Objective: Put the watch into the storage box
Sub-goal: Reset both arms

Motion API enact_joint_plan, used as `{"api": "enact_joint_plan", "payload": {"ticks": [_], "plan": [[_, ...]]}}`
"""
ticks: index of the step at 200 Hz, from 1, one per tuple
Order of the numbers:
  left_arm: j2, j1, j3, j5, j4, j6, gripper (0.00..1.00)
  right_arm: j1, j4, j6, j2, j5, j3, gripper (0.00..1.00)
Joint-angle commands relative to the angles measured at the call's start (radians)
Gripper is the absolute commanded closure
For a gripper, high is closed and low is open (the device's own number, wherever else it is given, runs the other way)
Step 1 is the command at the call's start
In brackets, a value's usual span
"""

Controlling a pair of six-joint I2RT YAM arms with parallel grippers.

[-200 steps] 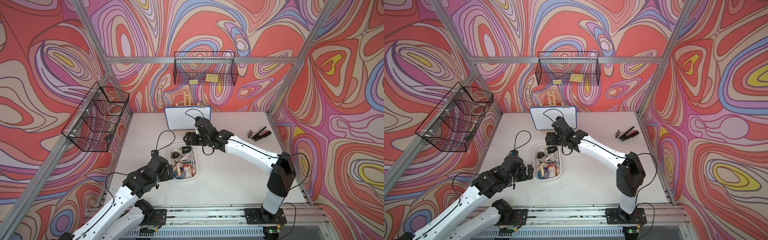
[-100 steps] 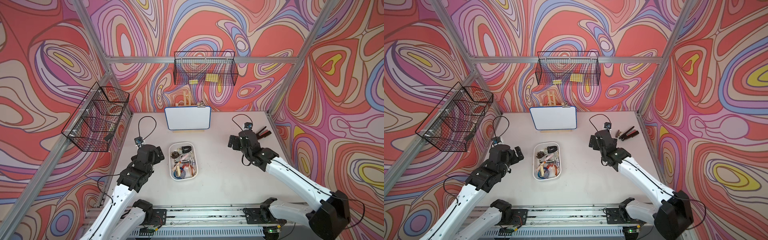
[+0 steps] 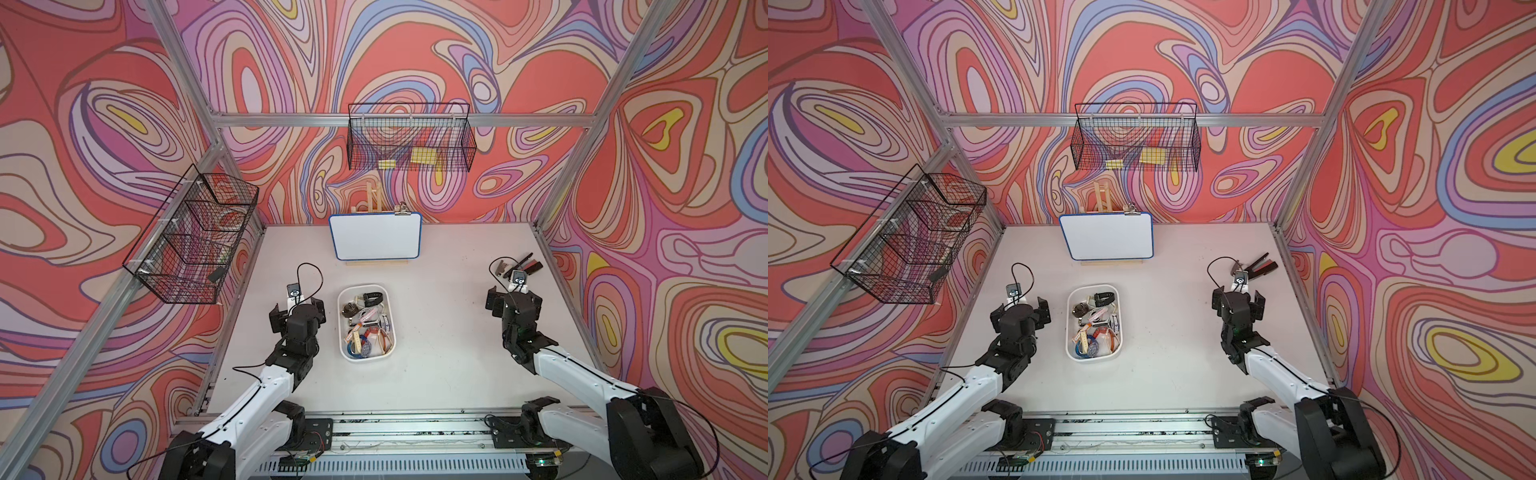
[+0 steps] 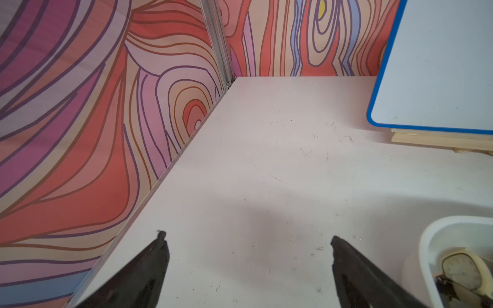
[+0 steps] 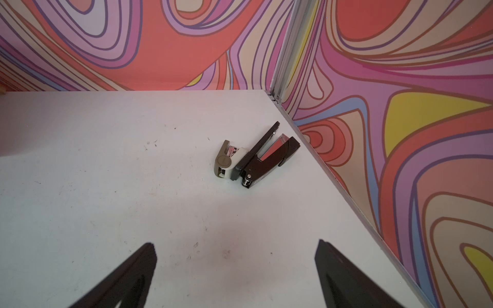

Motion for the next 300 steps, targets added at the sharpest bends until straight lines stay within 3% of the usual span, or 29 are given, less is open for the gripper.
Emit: {"api": "enact_joint_plan", "payload": {"ticks": [1, 22, 44, 65, 85, 92, 102, 122, 136, 151, 165, 177, 193, 300], "plan": [[0.127, 0.012, -0.031, -0.054, 0.342, 0.134, 0.0, -0.011, 0.263, -0.061, 0.09, -0.035, -0.02, 0.02], [0.266, 0.034, -0.053, -0.035, 0.529, 0.166, 0.0, -0.02, 0.411, -0.073, 0.208, -0.076, -0.023, 0.02], [0.357, 0.048, -0.052, 0.003, 0.609, 0.164, 0.0, -0.027, 0.534, -0.088, 0.307, -0.079, -0.019, 0.02], [0.373, 0.08, -0.046, 0.138, 0.593, 0.135, 0.0, -0.056, 0.591, -0.084, 0.355, -0.135, -0.007, 0.02], [0.471, 0.14, -0.07, 0.212, 0.754, 0.099, 0.0, -0.086, 0.657, -0.08, 0.434, -0.168, 0.002, 0.02], [0.453, 0.14, -0.062, 0.261, 0.703, 0.1, 0.0, -0.099, 0.687, -0.077, 0.457, -0.179, 0.004, 0.02], [0.446, 0.144, -0.042, 0.327, 0.629, 0.105, 0.0, -0.116, 0.617, -0.053, 0.439, -0.212, 0.018, 0.02], [0.578, 0.154, -0.043, 0.331, 0.803, 0.128, 0.0, -0.172, 0.577, 0.005, 0.45, -0.256, 0.039, 0.02], [0.502, 0.168, -0.012, 0.355, 0.612, 0.084, 0.0, -0.189, 0.518, 0.018, 0.458, -0.286, 0.073, 0.02], [0.549, 0.197, -0.007, 0.379, 0.68, 0.079, 0.0, -0.2, 0.528, 0.027, 0.497, -0.292, 0.084, 0.02], [0.509, 0.203, 0.026, 0.399, 0.543, 0.058, 0.0, -0.21, 0.57, 0.039, 0.505, -0.287, 0.069, 0.02], [0.54, 0.213, 0.024, 0.404, 0.605, 0.066, 0.0, -0.211, 0.546, 0.043, 0.498, -0.291, 0.072, 0.02], [0.516, 0.218, 0.046, 0.414, 0.515, 0.049, 0.0, -0.212, 0.549, 0.042, 0.498, -0.291, 0.071, 0.02], [0.529, 0.223, 0.05, 0.419, 0.531, 0.048, 0.0, -0.211, 0.561, 0.036, 0.5, -0.286, 0.07, 0.02]]}}
